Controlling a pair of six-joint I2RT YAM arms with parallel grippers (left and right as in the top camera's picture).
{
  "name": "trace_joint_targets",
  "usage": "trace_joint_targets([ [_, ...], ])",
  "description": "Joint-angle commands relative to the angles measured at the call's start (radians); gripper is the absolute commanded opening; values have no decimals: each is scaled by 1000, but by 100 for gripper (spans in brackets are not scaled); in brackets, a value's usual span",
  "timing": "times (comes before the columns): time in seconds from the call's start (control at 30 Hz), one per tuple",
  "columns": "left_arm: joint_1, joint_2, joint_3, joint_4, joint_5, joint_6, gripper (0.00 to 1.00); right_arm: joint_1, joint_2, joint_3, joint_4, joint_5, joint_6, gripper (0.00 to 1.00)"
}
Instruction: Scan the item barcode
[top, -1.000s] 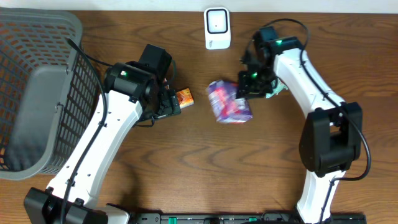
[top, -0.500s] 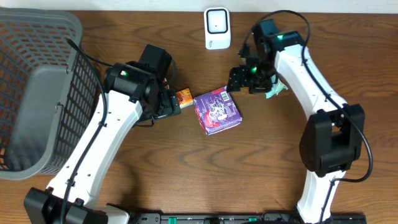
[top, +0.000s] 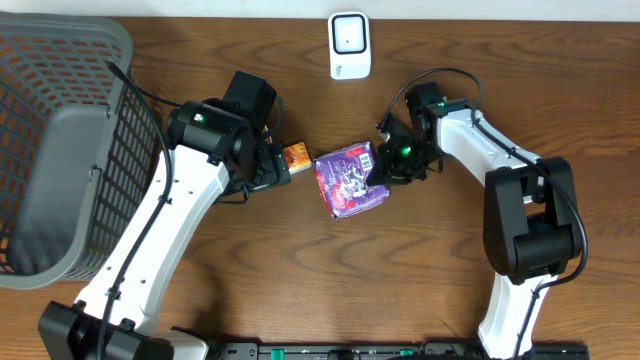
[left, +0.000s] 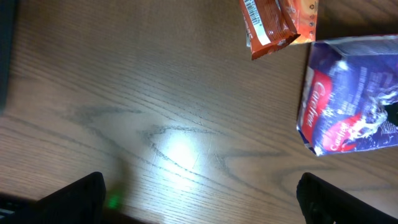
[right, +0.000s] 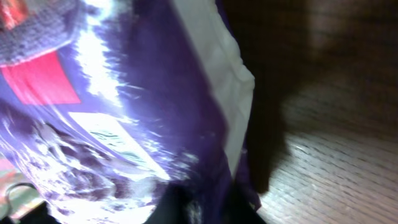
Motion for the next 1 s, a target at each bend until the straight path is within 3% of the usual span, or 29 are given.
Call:
trace_joint_targets([
  [0.0,1,6,0,-4,-6,17,98,-5,-9,17,0,45,8,1],
  [0.1,1,6,0,-4,-6,17,98,-16,-21,104,-41,107,58,1],
  [0.23,1,6,0,-4,-6,17,98,-16,-60,282,-146,327,109,1],
  [0.43,1,6,0,-4,-6,17,98,35,-81,480,-313,921,213,1],
  [0.53,1,6,0,-4,-6,17,98,76,-78,472,-346,1165,260,1],
  [0.63,1,6,0,-4,-6,17,98,117,-77,424,-346,1264,306,1],
  [0.97,1,6,0,-4,-6,17,98,304,-77,193,-175,1321,395,1],
])
